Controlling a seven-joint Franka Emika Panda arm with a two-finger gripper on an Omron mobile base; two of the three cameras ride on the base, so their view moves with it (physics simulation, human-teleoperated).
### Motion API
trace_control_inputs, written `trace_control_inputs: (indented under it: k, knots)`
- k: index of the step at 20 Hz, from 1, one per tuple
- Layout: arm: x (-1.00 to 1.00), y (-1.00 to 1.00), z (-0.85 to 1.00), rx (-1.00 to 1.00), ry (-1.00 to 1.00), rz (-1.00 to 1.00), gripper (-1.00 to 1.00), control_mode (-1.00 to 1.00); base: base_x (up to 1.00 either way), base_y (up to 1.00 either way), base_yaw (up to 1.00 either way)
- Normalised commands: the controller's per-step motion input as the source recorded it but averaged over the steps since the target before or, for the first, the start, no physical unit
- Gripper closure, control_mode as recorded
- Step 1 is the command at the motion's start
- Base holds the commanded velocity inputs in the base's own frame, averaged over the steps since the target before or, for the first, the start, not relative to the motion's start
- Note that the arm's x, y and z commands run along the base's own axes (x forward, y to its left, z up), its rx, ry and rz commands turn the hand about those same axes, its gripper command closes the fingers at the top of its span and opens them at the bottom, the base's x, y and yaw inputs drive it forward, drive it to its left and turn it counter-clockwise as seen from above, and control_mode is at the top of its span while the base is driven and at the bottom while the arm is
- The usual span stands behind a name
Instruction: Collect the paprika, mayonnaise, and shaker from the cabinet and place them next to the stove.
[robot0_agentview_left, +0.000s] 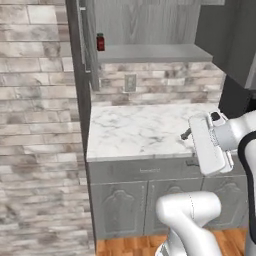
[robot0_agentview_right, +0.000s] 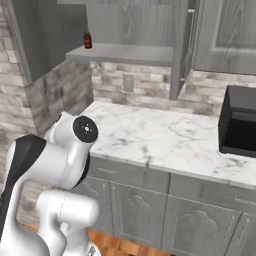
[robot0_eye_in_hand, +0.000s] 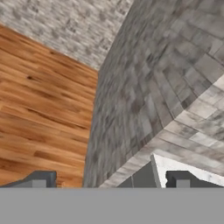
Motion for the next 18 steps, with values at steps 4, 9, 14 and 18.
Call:
trace_control_inputs:
  k: [4,9,14,18]
  knots:
    - [0.00,0.00,0.00,0.00,0.00,0.00,-1.00,1.00,0.64,0.15,-0.11]
    - [0.00,0.00,0.00,0.00,0.00,0.00,-1.00,1.00,0.67,0.28,-0.11]
    - [0.00,0.00,0.00,0.00,0.00,0.00,-1.00,1.00,0.60,0.39,-0.11]
    - [0.00,0.00,0.00,0.00,0.00,0.00,-1.00,1.00,0.67,0.41,-0.09]
